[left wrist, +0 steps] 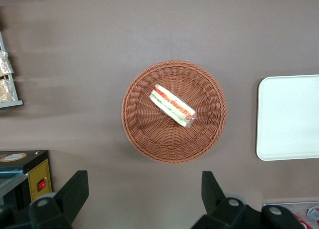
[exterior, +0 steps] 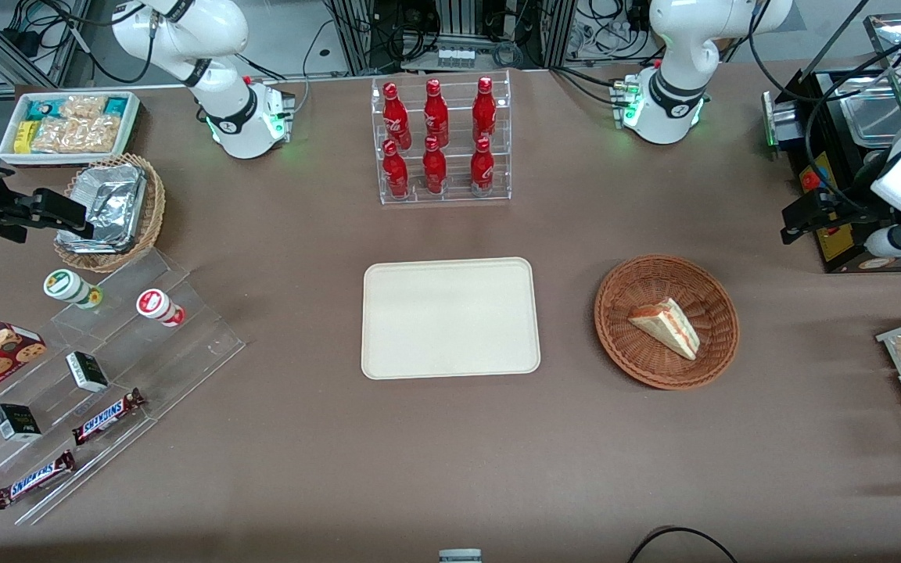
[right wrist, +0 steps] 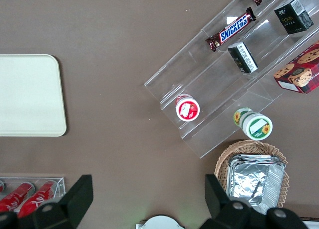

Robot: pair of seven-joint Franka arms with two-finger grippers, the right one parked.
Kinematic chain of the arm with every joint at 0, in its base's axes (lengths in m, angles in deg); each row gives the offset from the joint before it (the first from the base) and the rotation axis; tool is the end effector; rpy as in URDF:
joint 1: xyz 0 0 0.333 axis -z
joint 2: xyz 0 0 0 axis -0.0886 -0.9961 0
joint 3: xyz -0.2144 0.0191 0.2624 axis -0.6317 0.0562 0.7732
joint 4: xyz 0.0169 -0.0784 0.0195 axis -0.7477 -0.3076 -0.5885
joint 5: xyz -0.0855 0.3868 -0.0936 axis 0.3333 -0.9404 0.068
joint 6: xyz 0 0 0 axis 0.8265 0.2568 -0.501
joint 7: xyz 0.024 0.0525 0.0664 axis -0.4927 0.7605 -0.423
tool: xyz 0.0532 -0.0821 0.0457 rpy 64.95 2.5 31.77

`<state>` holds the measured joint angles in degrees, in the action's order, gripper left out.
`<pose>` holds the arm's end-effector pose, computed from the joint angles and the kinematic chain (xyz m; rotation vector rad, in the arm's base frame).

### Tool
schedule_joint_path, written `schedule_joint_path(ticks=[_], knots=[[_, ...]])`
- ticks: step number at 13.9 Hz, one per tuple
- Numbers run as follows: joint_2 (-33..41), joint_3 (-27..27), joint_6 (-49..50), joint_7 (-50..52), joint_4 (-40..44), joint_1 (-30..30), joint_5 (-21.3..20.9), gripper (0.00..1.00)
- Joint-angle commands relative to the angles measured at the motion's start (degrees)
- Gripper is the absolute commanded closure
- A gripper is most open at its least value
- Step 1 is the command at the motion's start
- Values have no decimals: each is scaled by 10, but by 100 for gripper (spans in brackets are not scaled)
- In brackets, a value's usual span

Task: Place sandwich from basket to tray
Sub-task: 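Move the left gripper over the wrapped sandwich in the wicker basket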

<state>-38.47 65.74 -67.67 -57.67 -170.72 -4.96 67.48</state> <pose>0.5666 -0.0271 0.6349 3.1211 -0.0255 0.0104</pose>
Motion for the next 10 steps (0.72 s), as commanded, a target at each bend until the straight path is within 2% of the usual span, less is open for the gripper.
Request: schedule_joint_path(ticks=[1, 6, 8, 10], knots=[[3, -7, 17, -13, 8, -7, -13, 0], [-27, -8, 9, 24, -14, -7, -16, 0], [-28, -17, -54, 34, -74, -5, -42, 0], [-23, -26, -133, 97, -140, -5, -45, 0]])
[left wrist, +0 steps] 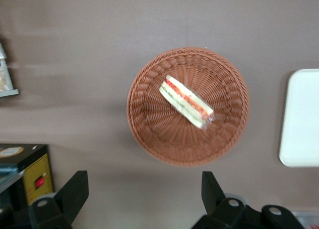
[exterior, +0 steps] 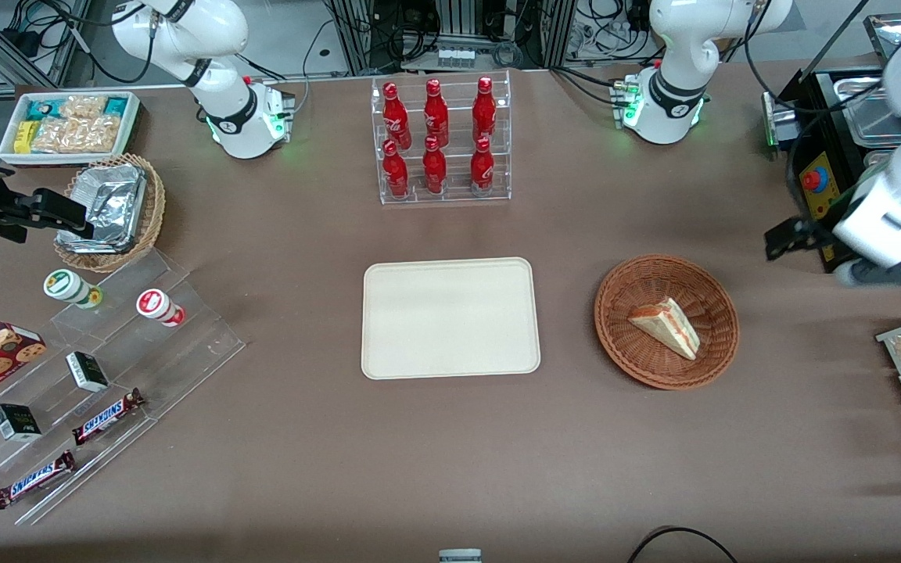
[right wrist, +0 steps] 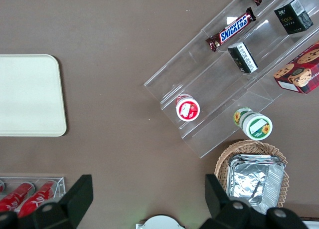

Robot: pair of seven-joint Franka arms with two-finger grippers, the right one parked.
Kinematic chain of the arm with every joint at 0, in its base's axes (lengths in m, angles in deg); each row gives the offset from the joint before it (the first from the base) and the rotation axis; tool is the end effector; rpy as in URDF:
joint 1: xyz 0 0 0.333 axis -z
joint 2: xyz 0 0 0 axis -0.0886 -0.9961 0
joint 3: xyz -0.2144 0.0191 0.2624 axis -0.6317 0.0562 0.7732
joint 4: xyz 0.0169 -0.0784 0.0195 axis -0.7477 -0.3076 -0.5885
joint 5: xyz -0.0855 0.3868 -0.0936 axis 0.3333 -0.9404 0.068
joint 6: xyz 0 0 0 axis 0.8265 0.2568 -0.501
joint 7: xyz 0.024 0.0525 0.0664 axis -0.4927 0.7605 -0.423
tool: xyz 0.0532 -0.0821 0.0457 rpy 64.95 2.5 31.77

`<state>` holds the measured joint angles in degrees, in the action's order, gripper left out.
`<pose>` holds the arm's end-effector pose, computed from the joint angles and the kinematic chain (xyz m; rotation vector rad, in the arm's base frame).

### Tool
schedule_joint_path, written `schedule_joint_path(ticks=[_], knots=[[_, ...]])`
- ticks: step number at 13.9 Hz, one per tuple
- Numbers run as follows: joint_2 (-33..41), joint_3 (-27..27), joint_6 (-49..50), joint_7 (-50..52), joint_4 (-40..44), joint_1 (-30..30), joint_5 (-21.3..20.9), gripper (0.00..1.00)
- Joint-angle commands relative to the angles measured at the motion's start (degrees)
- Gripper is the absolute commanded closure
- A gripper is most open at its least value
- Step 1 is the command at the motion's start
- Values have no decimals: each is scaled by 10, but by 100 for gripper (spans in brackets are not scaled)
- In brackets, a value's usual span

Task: Place sandwich from basket to tray
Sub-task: 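Move the left gripper over the wrapped sandwich in the wicker basket, then lower the left gripper and close it on the sandwich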

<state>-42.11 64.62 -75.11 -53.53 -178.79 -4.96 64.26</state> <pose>0.5851 -0.0332 0.5402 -3.1027 -0.0439 0.0997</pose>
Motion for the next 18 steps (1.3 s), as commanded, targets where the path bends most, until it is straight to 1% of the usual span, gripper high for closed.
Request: schedule_joint_path(ticks=[1, 3, 5, 7, 9, 13, 18], knots=[[13, -20, -101, 107, -90, -5, -13, 0], [14, -36, -188, 220, -152, -5, -13, 0], [10, -48, -259, 348, -196, -5, -13, 0], [0, -65, -328, 453, -242, -4, -13, 0], [-28, -81, -383, 525, -263, -4, -13, 0], [-85, -86, -398, 535, -264, -4, -14, 0], [-121, -84, -425, 538, -264, -9, -13, 0]])
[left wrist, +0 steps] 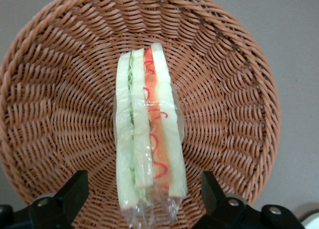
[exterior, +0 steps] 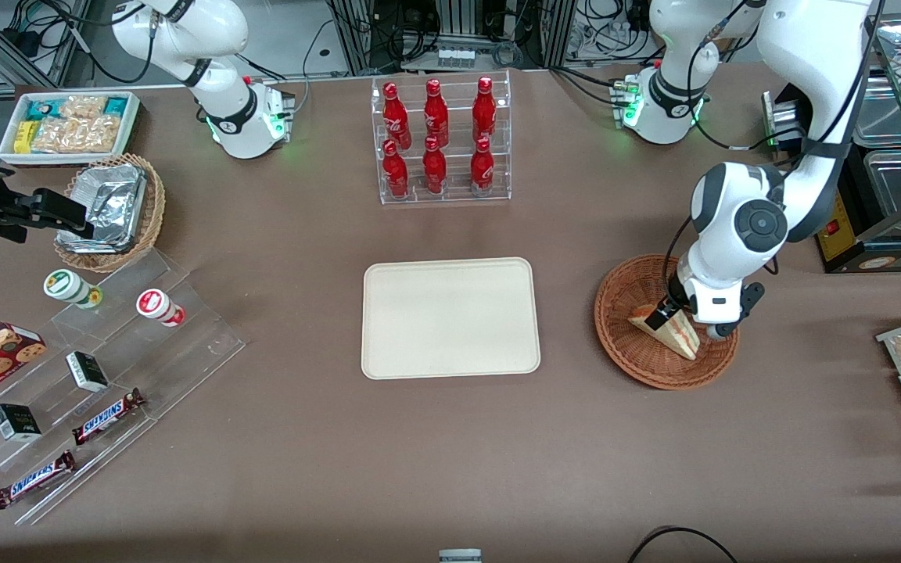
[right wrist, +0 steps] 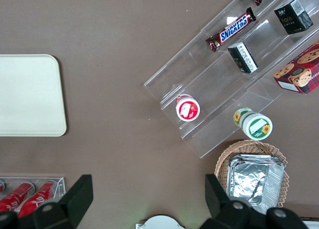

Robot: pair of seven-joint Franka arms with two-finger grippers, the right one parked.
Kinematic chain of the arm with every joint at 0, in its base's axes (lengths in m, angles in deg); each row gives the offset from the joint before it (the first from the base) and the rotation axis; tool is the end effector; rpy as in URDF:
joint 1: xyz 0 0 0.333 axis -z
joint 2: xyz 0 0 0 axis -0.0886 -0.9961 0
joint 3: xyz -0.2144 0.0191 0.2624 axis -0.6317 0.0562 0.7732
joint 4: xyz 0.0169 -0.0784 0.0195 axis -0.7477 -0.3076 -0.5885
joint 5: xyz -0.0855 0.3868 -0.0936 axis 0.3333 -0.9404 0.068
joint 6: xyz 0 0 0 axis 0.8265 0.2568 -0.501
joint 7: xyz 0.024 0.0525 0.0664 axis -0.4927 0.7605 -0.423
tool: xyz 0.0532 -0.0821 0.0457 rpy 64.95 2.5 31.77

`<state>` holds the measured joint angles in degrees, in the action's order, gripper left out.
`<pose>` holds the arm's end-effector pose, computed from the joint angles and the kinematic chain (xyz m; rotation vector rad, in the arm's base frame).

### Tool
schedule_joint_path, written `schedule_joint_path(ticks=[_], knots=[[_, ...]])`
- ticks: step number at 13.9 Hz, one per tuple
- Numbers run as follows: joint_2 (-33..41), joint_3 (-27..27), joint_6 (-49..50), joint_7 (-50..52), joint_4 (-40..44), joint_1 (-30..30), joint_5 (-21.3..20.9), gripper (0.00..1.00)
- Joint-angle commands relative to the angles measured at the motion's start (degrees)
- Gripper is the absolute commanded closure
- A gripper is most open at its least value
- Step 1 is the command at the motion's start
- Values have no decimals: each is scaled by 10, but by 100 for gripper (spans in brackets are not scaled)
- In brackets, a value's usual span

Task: Place sandwich from basket to tray
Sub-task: 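Lower the left gripper and close it on the sandwich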

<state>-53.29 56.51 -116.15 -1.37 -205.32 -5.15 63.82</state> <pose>0.5509 -0.1120 0.2764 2.8911 1.1882 -0.0233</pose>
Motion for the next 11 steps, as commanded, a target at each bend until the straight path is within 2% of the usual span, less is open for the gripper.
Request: schedule_joint_path(ticks=[1, 4, 5, 6, 7, 8, 11], knots=[[-10, -1, -18, 17, 2, -9, -9, 0], [-15, 1, -26, 18, 4, -10, -8, 1], [-22, 1, -32, 18, 4, -9, -8, 18], [-25, 1, -32, 21, 4, -9, -9, 53], [-25, 1, -32, 22, 4, -10, -8, 82], [-23, 2, -31, 22, 5, -10, -8, 100], [-1, 2, -18, 18, 14, -9, -9, 100]])
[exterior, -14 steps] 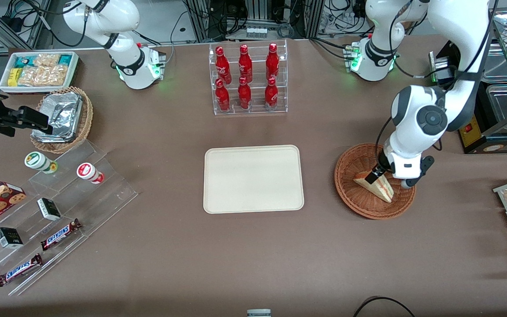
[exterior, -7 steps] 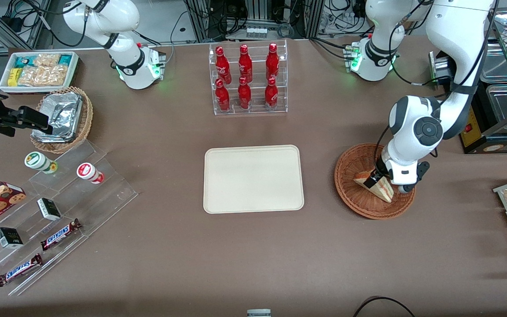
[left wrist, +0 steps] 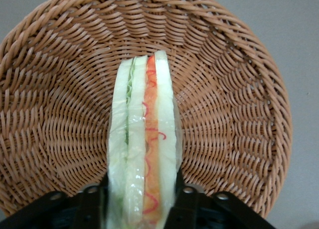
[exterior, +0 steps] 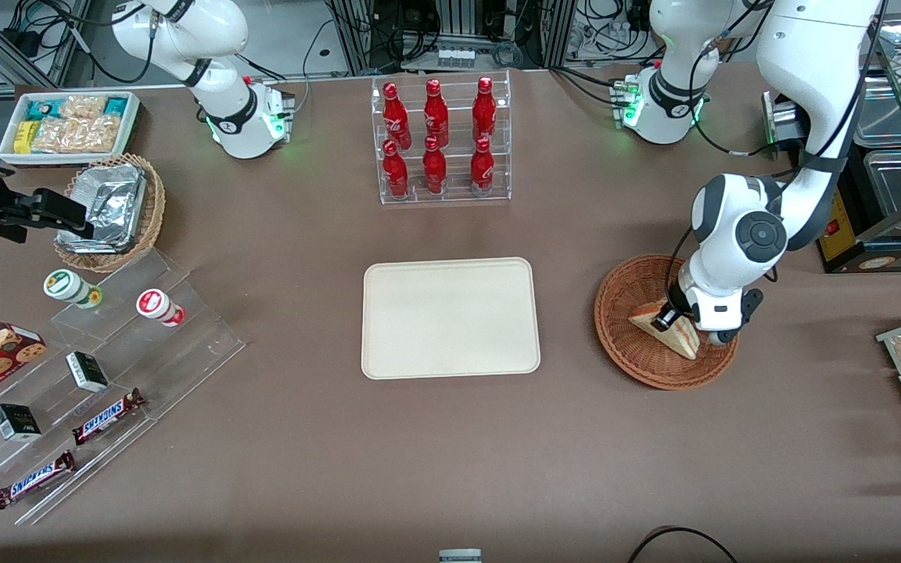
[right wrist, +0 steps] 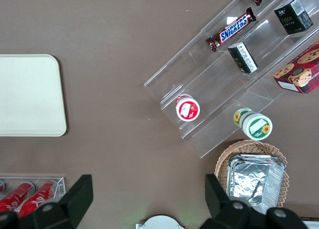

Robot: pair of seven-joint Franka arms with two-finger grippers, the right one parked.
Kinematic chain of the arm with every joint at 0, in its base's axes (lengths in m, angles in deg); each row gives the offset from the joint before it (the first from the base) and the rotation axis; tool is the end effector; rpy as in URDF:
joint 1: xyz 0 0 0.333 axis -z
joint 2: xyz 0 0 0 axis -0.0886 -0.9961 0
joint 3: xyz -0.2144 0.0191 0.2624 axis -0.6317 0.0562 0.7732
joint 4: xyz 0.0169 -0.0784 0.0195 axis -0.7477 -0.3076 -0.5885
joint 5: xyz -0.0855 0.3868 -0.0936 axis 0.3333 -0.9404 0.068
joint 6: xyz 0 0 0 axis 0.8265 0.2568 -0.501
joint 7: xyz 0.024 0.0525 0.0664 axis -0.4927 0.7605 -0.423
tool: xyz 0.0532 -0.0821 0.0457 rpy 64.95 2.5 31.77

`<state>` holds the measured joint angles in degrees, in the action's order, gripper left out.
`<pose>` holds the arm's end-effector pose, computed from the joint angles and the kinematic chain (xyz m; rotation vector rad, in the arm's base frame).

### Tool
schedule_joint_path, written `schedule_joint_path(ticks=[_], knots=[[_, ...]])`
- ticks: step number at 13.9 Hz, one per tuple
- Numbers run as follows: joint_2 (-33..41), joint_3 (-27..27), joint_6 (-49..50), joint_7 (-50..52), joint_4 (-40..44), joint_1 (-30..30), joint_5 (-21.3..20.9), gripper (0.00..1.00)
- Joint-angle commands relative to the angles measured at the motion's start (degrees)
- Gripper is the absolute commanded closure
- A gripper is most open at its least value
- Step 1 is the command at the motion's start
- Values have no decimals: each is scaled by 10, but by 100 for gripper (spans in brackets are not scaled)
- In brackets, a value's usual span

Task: Place sandwich from basket to tray
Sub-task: 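Lower the left gripper and close it on the sandwich, then lift the sandwich and carry it with the left gripper over the tray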

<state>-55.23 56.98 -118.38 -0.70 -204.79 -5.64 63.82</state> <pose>0.5581 -0.1040 0.2645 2.8616 1.2256 -0.0092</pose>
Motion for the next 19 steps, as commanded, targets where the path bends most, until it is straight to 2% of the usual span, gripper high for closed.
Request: schedule_joint_path(ticks=[1, 5, 7, 9, 15, 19], knots=[[36, -3, 38, 8, 21, -4, -9, 100], [42, -12, 231, 3, 169, 18, -17, 100], [33, -13, 277, 4, 219, 43, -40, 100], [27, -15, 277, 6, 244, 89, -39, 100], [-68, -14, 275, 4, 341, 229, -40, 100], [-151, -15, 265, 14, 410, 286, -39, 100]])
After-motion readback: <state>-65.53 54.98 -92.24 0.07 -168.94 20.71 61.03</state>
